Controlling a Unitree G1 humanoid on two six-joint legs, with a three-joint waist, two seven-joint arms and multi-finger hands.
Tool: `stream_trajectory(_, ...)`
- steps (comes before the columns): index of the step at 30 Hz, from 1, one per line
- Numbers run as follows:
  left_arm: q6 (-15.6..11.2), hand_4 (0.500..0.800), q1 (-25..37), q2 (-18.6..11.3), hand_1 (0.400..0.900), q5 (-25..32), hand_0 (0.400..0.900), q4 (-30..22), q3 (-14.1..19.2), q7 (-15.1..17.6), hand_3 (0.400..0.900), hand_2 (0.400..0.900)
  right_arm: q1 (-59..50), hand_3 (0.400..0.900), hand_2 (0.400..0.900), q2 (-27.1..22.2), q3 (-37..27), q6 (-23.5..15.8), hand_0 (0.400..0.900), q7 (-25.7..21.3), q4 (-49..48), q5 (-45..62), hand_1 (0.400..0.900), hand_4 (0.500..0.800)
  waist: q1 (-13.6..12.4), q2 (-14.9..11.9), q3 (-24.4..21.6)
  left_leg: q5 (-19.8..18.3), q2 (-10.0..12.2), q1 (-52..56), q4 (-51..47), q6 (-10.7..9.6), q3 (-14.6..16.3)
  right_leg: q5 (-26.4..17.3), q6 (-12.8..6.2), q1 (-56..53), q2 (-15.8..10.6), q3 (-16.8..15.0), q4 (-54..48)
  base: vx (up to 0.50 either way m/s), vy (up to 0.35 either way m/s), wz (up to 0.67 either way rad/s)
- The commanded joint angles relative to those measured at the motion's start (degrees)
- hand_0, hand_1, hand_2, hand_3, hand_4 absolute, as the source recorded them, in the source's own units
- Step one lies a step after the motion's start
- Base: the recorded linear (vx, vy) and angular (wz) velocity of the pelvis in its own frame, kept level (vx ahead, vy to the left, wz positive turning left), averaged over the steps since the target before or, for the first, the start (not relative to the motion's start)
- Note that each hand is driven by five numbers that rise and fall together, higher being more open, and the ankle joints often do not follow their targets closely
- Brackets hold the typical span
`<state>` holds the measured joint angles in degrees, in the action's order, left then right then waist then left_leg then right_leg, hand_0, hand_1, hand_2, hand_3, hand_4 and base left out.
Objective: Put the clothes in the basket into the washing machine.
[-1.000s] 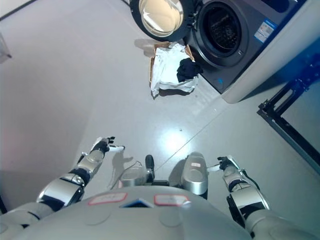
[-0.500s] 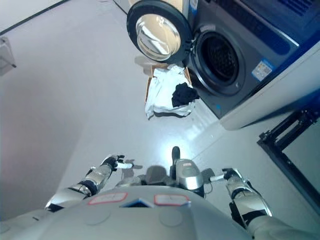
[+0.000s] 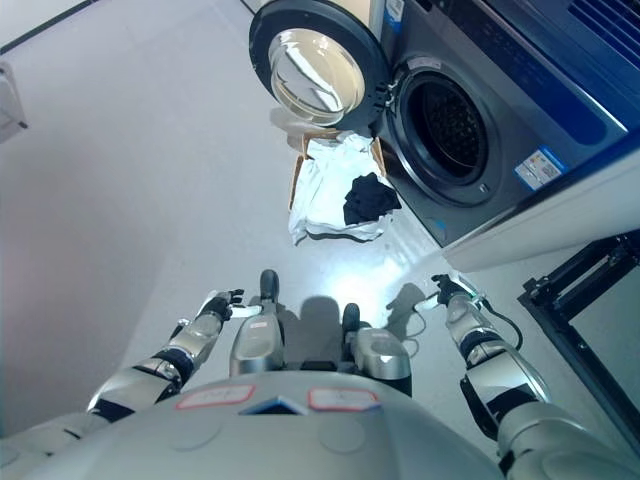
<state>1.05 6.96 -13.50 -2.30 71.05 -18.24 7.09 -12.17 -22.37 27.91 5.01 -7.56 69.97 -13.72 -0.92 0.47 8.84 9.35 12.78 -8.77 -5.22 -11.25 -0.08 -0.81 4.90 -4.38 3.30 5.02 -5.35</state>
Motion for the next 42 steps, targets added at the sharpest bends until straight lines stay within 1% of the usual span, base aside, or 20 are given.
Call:
stream_trajectory(1, 0.0, 0.8, 0.6, -2.6, 0.9, -1.4, 0.9, 1.7, -1.7, 1.5, 0.9, 0.9, -5.0, 0.9, 0.9, -2.7, 2.6, -1.2, 0.9, -1.9, -1.4, -4.2, 0.9, 0.8, -1.3, 0.5, -1.4, 3.4, -1.7, -0.7, 0.2, 2.0, -1.3, 2.7, -10.49, -1.5, -5.6, -4.3, 2.5, 0.19, 0.192, -0.56)
stream_trajectory(3, -0.1, 0.8, 1.7, -3.2, 0.9, -1.0, 0.9, 1.6, -2.2, 2.1, 0.9, 0.9, -8.0, 0.9, 0.9, -2.4, 4.9, -1.0, 0.9, -2.2, -2.2, -6.4, 0.9, 0.8, -1.8, 0.2, -1.1, 2.7, -2.1, -0.8, 1.2, 2.4, -0.8, 3.1, -11.0, -1.3, -6.8, -5.0, 2.5, 0.16, 0.201, -0.46)
stream_trajectory(5, 0.0, 0.8, 3.1, -3.7, 0.9, -0.4, 0.9, 1.6, -2.4, 2.6, 0.9, 0.9, -10.8, 0.9, 0.9, -2.3, 6.6, -0.9, 0.9, -2.6, -4.1, -8.0, 0.9, 0.8, -2.5, -0.6, 0.0, 1.2, -3.2, -3.3, 4.0, 3.7, 0.4, 3.9, -12.11, 0.1, -8.9, -5.6, 4.6, 0.07, 0.213, -0.46)
stream_trajectory(6, -0.1, 0.8, 4.1, -4.2, 0.9, 0.0, 0.9, 1.2, -2.7, 3.2, 0.9, 0.9, -12.7, 0.9, 0.9, -2.1, 7.7, -0.9, 0.9, -3.2, -5.6, -8.7, 0.9, 0.8, -2.8, -1.0, 1.1, 0.2, -3.5, -5.2, 6.3, 4.5, 0.4, 3.9, -12.5, 2.4, -9.8, -6.0, 7.6, -0.1, 0.186, -0.63)
stream_trajectory(8, -0.3, 0.8, 6.7, -5.2, 0.9, 1.1, 0.9, 0.5, -2.9, 4.7, 0.9, 0.9, -16.8, 0.9, 0.9, -1.7, 9.9, -1.2, 0.9, -3.8, -7.6, -9.7, 0.9, 0.8, -3.4, -1.5, 3.3, -2.1, -4.3, -8.4, 10.3, 6.6, 1.0, 2.9, -14.0, 12.0, -10.2, -7.5, 19.0, -0.21, 0.207, -0.61)
stream_trajectory(10, -0.4, 0.8, 11.0, -6.9, 0.9, 3.9, 0.9, 0.1, -3.5, 6.9, 0.9, 0.9, -22.7, 0.9, 0.9, -2.0, 12.2, -0.6, 0.9, -5.4, -8.9, -10.2, 0.9, 0.8, -2.2, -0.9, 7.5, -1.9, -4.7, -11.4, 12.1, 7.2, 1.4, -0.9, -14.78, 21.9, -9.0, -8.7, 27.8, -0.31, 0.222, -0.23)
stream_trajectory(13, -0.4, 0.8, 15.8, -8.1, 0.9, 6.1, 0.9, 1.4, -4.1, 8.7, 0.9, 0.9, -29.2, 0.9, 0.9, -2.9, 15.5, 0.3, 0.9, -7.3, -8.3, -11.3, 0.9, 0.8, -1.3, -2.0, 9.1, -2.4, -7.2, -13.3, 11.4, 7.8, 2.4, -2.0, -12.39, 27.2, -6.9, -7.5, 22.0, -0.06, 0.134, -0.09)
stream_trajectory(14, -0.5, 0.8, 16.9, -8.0, 0.9, 6.7, 0.9, 1.9, -4.1, 9.3, 0.9, 0.9, -31.4, 0.9, 0.9, -3.1, 17.1, 0.6, 0.9, -8.3, -8.5, -13.0, 0.9, 0.8, -1.0, -2.7, 9.7, -2.8, -8.1, -13.3, 10.9, 7.6, 2.9, -4.1, -11.94, 28.6, -7.1, -6.1, 17.4, 0.1, 0.027, 0.14)
stream_trajectory(15, -0.6, 0.8, 18.0, -7.6, 0.9, 6.5, 0.9, 1.8, -4.2, 9.8, 0.9, 0.9, -31.5, 0.9, 0.9, -3.1, 17.5, 1.0, 0.9, -9.2, -8.8, -13.3, 0.9, 0.8, -0.7, -3.4, 10.1, -3.3, -8.6, -14.2, 11.9, 7.2, 3.0, -5.2, -11.99, 26.5, -8.6, -4.8, 12.7, 0.07, -0.031, 0.68)
stream_trajectory(16, -0.7, 0.8, 19.1, -6.9, 0.9, 6.8, 0.9, 1.4, -4.9, 10.1, 0.9, 0.9, -32.5, 0.9, 0.9, -3.4, 18.5, 1.3, 0.9, -10.8, -8.7, -14.2, 0.9, 0.8, 0.2, -3.2, 11.6, -3.9, -9.3, -16.0, 13.0, 7.3, 2.5, -5.3, -11.95, 28.1, -7.7, -8.2, 12.2, 0.05, -0.067, 0.79)
stream_trajectory(18, -0.9, 0.8, 21.2, -6.4, 0.9, 8.1, 0.9, 0.6, -5.2, 12.2, 0.9, 0.9, -33.8, 0.9, 0.9, -3.6, 19.3, 2.7, 0.9, -12.9, -7.4, -16.9, 0.9, 0.8, 0.3, -2.8, 11.7, -3.5, -9.7, -19.2, 14.2, 6.9, 1.7, -4.7, -11.28, 30.2, -7.6, -6.8, 13.3, 0.0, -0.067, 0.84)
stream_trajectory(20, -1.0, 0.8, 24.3, -5.1, 0.9, 8.8, 0.9, 0.2, -6.9, 13.8, 0.9, 0.9, -36.4, 0.9, 0.9, -4.9, 20.1, 4.5, 0.9, -14.6, -5.3, -19.3, 0.9, 0.8, 0.9, -2.0, 12.1, -3.0, -9.4, -24.1, 16.7, 5.9, 3.9, -4.2, -10.89, 32.8, -8.5, -3.3, 14.1, -0.04, -0.161, 1.13)
stream_trajectory(21, -0.6, 0.8, 26.2, -4.7, 0.9, 9.1, 0.9, -0.2, -7.8, 14.5, 0.9, 0.9, -37.8, 0.9, 0.9, -6.0, 20.4, 5.4, 0.9, -15.8, -4.7, -20.2, 0.9, 0.8, 1.7, -1.5, 12.3, -1.7, -8.4, -26.5, 17.3, 5.7, 8.2, -4.0, -10.62, 34.6, -8.5, -1.4, 14.6, -0.05, -0.14, 0.95)
stream_trajectory(23, -0.1, 0.8, 29.6, -4.0, 0.9, 9.1, 0.9, 0.1, -8.2, 15.2, 0.9, 0.9, -42.2, 0.9, 0.9, -6.2, 21.7, 6.7, 0.9, -16.5, -2.2, -21.7, 0.9, 0.8, 1.4, -0.6, 13.0, -0.8, -6.6, -28.1, 16.1, 5.6, 11.0, -3.5, -10.39, 39.8, -7.7, -0.3, 17.4, -0.03, -0.029, 0.17)
stream_trajectory(24, 0.2, 0.8, 30.9, -4.2, 0.9, 9.6, 0.9, 0.7, -8.1, 15.9, 0.9, 0.9, -44.2, 0.9, 0.9, -5.8, 22.6, 7.3, 0.9, -17.1, -0.9, -22.0, 0.9, 0.8, 1.2, -0.8, 13.2, -1.0, -6.6, -29.0, 16.2, 5.7, 10.5, -3.5, -10.46, 41.0, -7.5, -0.3, 17.8, 0.09, -0.019, -0.13)
stream_trajectory(25, 0.3, 0.8, 32.1, -4.1, 0.9, 9.8, 0.9, 1.2, -8.5, 16.1, 0.9, 0.9, -45.9, 0.9, 0.9, -6.0, 23.0, 7.8, 0.9, -17.5, 0.4, -21.8, 0.9, 0.8, 1.2, -0.7, 13.2, -2.5, -6.1, -30.4, 17.1, 4.9, 10.3, -1.9, -10.74, 42.1, -7.8, -0.6, 19.0, 0.09, -0.044, 0.03)
stream_trajectory(26, 0.4, 0.8, 33.0, -4.1, 0.9, 9.7, 0.9, 1.4, -8.8, 16.1, 0.9, 0.9, -46.9, 0.9, 0.9, -5.9, 22.6, 7.9, 0.9, -17.7, 1.1, -21.5, 0.9, 0.8, 1.2, -0.8, 13.3, -2.5, -5.7, -32.2, 18.0, 4.8, 10.5, -1.9, -10.77, 43.5, -8.0, -0.4, 19.6, 0.09, -0.07, 0.25)
stream_trajectory(30, 1.4, 0.8, 37.2, -5.0, 0.9, 10.0, 0.9, 2.4, -9.8, 16.8, 0.9, 0.9, -52.1, 0.9, 0.9, -6.0, 24.2, 8.7, 0.9, -19.4, 3.5, -21.8, 0.9, 0.8, 0.5, -0.4, 14.8, -3.7, -4.6, -38.7, 22.8, 5.3, 9.2, -0.6, -10.13, 50.1, -8.4, -0.3, 25.2, -0.02, -0.032, 0.1)
stream_trajectory(33, 2.1, 0.8, 38.5, -6.0, 0.9, 10.3, 0.9, 3.4, -9.3, 17.1, 0.9, 0.9, -54.8, 0.9, 0.9, -7.3, 24.1, 9.3, 0.9, -21.5, 4.1, -21.8, 0.9, 0.8, 0.2, 0.2, 14.4, -5.1, -3.6, -44.3, 27.0, 5.4, 8.6, 1.1, -9.94, 55.1, -9.0, 0.0, 29.5, 0.0, -0.018, 0.12)
stream_trajectory(42, 2.9, 0.8, 42.5, -6.4, 0.9, 11.3, 0.9, 3.1, -10.7, 16.8, 0.9, 0.9, -60.7, 0.9, 0.9, -10.3, 25.0, 9.4, 0.9, -20.7, 7.8, -18.4, 0.9, 0.8, -0.9, 1.8, 14.4, -8.7, -4.2, -55.9, 38.0, 5.9, 6.6, 5.8, -8.57, 65.9, -9.6, 0.4, 42.0, 0.02, -0.018, 0.14)
